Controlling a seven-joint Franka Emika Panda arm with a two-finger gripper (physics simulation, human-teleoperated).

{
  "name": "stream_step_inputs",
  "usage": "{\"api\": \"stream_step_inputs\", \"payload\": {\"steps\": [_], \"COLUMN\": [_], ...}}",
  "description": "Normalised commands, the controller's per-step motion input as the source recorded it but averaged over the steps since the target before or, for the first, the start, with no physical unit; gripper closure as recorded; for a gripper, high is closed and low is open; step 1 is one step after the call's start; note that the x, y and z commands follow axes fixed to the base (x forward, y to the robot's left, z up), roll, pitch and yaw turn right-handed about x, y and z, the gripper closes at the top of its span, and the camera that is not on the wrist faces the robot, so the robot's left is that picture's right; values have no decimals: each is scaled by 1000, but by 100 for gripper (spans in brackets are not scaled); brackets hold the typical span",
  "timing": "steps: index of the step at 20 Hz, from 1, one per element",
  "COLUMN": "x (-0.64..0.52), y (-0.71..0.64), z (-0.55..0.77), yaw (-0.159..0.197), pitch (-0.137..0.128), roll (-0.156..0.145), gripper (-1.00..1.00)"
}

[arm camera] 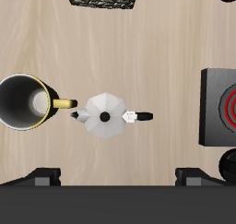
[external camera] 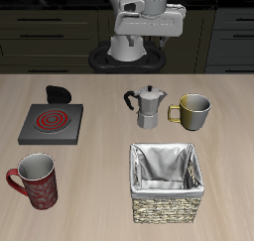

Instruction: Place the moka pot on the stove and turn off the stove

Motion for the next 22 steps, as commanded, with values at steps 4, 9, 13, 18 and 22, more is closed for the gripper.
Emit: {"api": "stream_step_inputs", "payload": {"steps": [4, 9, 13, 18, 22], "x": [-13, -23, 33, -12, 28], "y": [263, 268, 208, 102, -142], "z": [-114, -151, -64, -37, -109], "yaw": [5, 40, 2, -24, -50], "pitch": [3, -20, 0, 2, -2], "roll": [-23, -71, 28, 47, 7], "gripper": [-100, -100, -100, -100, -100]}}
